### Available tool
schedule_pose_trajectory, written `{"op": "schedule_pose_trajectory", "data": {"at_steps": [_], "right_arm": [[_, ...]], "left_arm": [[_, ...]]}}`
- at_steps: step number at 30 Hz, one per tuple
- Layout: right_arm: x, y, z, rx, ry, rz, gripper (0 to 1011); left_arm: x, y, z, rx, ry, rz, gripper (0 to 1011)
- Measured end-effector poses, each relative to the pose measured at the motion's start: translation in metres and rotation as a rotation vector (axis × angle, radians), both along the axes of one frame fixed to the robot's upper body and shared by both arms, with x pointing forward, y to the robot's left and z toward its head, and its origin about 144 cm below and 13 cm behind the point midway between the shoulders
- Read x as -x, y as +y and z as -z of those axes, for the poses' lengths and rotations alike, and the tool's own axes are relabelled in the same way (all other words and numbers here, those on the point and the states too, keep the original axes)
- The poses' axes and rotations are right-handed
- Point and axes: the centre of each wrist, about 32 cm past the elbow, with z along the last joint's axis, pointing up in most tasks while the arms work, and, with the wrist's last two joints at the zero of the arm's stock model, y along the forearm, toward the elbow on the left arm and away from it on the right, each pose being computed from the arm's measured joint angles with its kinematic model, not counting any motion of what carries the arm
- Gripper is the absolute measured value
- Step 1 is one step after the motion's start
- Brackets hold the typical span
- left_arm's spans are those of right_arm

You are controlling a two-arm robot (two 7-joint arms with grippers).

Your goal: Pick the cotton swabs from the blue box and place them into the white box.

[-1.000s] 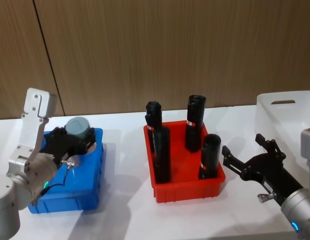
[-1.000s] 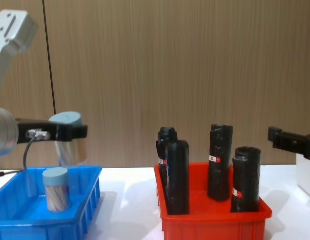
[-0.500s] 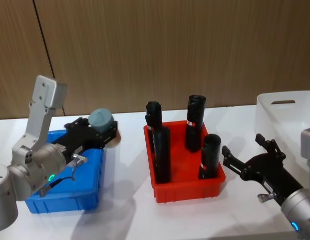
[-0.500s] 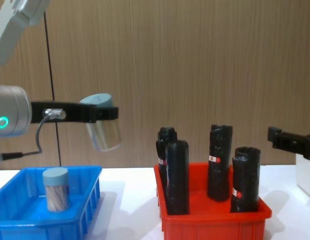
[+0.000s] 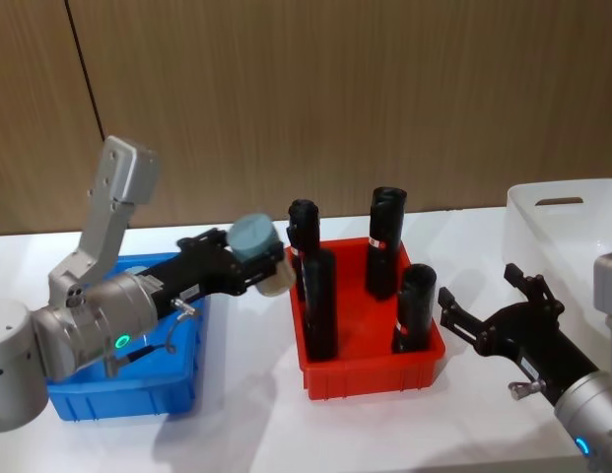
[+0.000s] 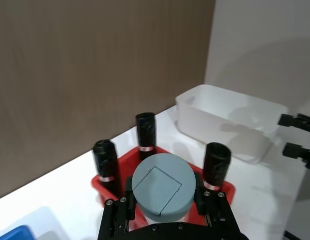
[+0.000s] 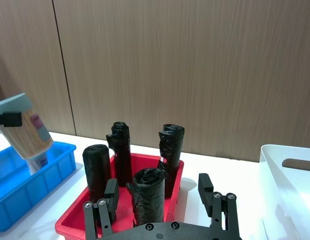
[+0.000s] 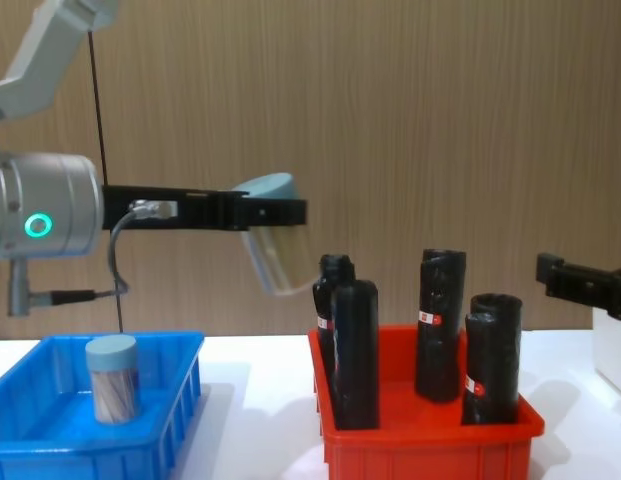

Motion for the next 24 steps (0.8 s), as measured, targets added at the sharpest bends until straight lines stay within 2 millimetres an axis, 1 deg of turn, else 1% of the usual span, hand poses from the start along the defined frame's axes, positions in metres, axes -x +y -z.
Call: {"op": "schedule_pose_trajectory", "data": {"at_steps": [4, 14, 24], "right_arm": [[0.000, 0.000, 0.000, 0.000, 0.000, 0.000, 1002], [0.000, 0.000, 0.000, 0.000, 0.000, 0.000, 1001], [0.000, 0.000, 0.000, 0.000, 0.000, 0.000, 1001]], "left_arm": [[-0.007, -0.002, 0.000, 0.016, 0.014, 0.073, 664], [-0.020, -0.006, 0.006, 0.038, 0.049, 0.191, 664], [-0.028, -0.004, 0.009, 0.036, 0.063, 0.241, 664]]}}
